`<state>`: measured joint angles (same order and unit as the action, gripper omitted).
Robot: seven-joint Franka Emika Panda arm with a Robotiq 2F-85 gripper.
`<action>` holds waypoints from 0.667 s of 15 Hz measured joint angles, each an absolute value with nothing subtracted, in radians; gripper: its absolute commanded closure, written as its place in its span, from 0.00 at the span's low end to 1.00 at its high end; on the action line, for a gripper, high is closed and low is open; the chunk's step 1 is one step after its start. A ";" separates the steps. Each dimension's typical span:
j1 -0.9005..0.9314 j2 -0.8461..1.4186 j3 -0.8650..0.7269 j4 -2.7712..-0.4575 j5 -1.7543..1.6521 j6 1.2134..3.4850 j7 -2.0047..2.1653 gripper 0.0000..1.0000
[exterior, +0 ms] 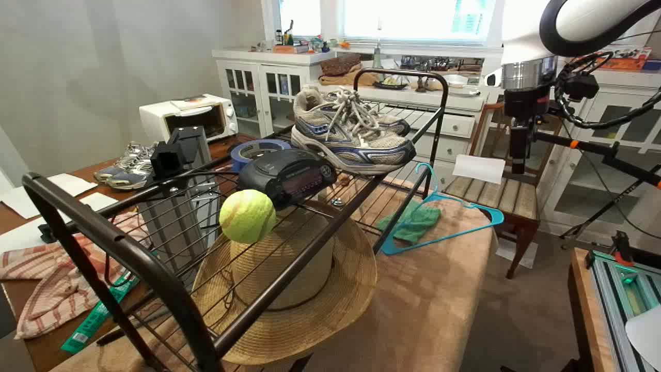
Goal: Move the grey device on the topmost rack to the left.
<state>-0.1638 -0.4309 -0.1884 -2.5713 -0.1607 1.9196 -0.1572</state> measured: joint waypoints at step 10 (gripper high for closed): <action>-0.119 -0.436 -0.124 -2.553 -0.155 1.920 -0.155 0.00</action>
<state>-0.1191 -0.4355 -0.1243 -2.5529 -0.1550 1.9195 -0.1550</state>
